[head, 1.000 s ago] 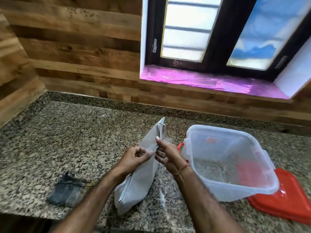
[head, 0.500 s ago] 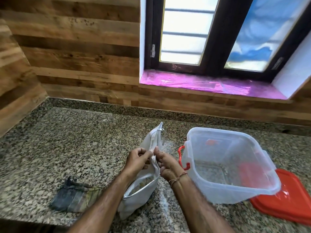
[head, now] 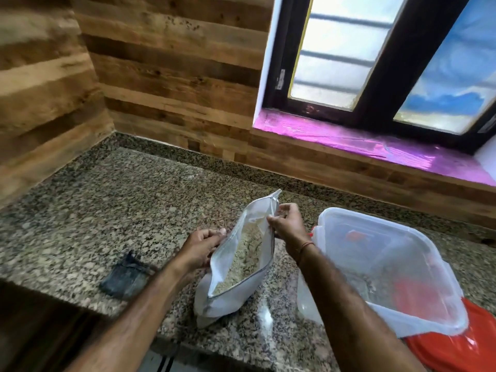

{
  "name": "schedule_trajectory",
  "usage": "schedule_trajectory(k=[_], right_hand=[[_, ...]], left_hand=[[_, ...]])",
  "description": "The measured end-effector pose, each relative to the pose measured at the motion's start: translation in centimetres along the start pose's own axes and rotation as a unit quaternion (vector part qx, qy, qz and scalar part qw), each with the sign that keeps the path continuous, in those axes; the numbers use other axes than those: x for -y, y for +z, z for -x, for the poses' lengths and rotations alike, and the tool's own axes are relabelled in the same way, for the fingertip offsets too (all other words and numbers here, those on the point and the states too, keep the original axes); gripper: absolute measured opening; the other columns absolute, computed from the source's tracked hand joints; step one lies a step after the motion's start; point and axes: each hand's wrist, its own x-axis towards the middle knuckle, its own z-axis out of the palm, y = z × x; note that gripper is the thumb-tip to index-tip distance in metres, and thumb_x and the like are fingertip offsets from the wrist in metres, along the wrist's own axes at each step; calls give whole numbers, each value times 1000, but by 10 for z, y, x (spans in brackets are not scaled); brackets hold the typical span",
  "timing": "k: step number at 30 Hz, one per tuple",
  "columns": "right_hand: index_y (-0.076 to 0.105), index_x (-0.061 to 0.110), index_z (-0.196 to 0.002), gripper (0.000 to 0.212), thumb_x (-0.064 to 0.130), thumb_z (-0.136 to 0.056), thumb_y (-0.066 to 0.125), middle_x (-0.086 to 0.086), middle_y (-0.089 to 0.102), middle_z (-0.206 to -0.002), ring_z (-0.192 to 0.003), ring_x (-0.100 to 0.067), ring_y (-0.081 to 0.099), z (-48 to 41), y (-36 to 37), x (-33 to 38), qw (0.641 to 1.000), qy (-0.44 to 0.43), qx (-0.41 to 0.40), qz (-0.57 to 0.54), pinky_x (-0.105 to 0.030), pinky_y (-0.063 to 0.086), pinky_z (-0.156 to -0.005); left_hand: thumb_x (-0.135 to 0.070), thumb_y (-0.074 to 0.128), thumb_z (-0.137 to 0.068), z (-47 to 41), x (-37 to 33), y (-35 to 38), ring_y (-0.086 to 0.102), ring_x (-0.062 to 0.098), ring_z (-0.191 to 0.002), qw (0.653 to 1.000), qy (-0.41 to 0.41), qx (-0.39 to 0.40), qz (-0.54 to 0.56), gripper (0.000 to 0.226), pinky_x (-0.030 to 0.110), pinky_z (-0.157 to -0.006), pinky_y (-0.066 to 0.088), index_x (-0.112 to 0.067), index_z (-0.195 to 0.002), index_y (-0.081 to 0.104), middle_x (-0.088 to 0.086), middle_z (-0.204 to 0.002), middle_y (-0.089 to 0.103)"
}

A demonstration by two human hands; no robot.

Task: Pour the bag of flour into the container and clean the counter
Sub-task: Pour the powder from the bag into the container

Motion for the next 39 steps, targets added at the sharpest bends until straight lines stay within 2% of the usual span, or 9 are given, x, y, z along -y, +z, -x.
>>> schedule_trajectory(k=[4, 8, 11, 15, 20, 25, 32, 34, 39], right_hand=[[52, 32, -134, 47, 41, -90, 69, -9, 50, -131, -112, -23, 58, -15, -5, 13, 978, -111, -49, 172, -44, 56, -94], [69, 34, -124, 58, 74, -87, 50, -7, 56, -140, -123, -28, 57, -41, -7, 40, 915, -145, 39, 375, -47, 46, -108], [78, 27, -103, 67, 83, -78, 51, -6, 77, -109, -101, -29, 72, -62, -7, 51, 906, -89, 92, 403, -53, 51, -103], [69, 15, -71, 43, 56, -82, 77, -8, 70, -74, -61, -23, 68, -74, -4, 51, 937, -14, 103, 333, -42, 63, -72], [65, 14, -72, 19, 17, -88, 75, -9, 70, -88, -63, -19, 64, -101, -18, 44, 926, -35, 134, 351, -33, 62, -65], [71, 10, -80, 16, 1, -92, 72, -8, 63, -72, -38, -7, 54, -97, -28, 39, 970, 10, 159, 183, -18, 45, -35], [69, 7, -108, 15, 1, -96, 66, -8, 59, -80, -55, -12, 58, -106, -46, 33, 954, 93, 259, 118, -20, 53, -39], [68, 7, -115, 23, -1, -94, 67, -9, 62, -84, -68, -17, 58, -111, -48, 34, 948, 95, 272, 138, -22, 56, -43], [75, 21, -99, 9, 16, -92, 73, -3, 66, -83, -65, -12, 56, -128, -41, 40, 830, -46, 261, 490, -24, 49, -54]], left_hand=[[-74, 59, -82, 48, 29, -12, 58, 10, -69, 997, -45, 15, -62, 61, 26, -61, 44, -21, -111, 62, -1, -89, 67], [-63, 30, -100, 84, 40, -7, 60, 36, -128, 976, -123, 33, -179, 73, 42, -100, 52, -18, -159, 28, 26, -147, 52], [-80, 32, -90, 96, 37, 4, 73, 30, -89, 981, -192, 33, 5, 86, 45, -80, 63, -30, -159, 23, 27, -115, 71], [-79, 63, -76, 82, 61, 14, 75, 32, -83, 962, -200, 2, 184, 103, 47, -76, 63, -19, -154, 32, 33, -115, 70], [-12, 84, -65, 84, 68, 42, 75, 26, -65, 922, -149, -67, 351, 61, 40, -53, 63, -2, -119, 57, 23, -94, 74], [9, 56, -95, 88, 84, 49, 71, 20, -56, 894, -73, -123, 425, 73, 31, -41, 57, -24, -156, 33, 15, -152, 45], [-29, 101, -52, 93, 119, 47, 53, 23, -137, 925, 48, -107, 361, 104, 43, -112, 45, -47, -141, 52, 5, -164, 32], [-23, 94, -63, 93, 124, 44, 49, 21, -141, 935, 51, -66, 344, 96, 36, -104, 52, -54, -142, 48, 2, -168, 24], [-22, 83, -71, 92, 116, 31, 19, 32, -155, 963, -14, -19, 268, 106, 55, -119, 32, -59, -151, 25, 3, -171, 3]])
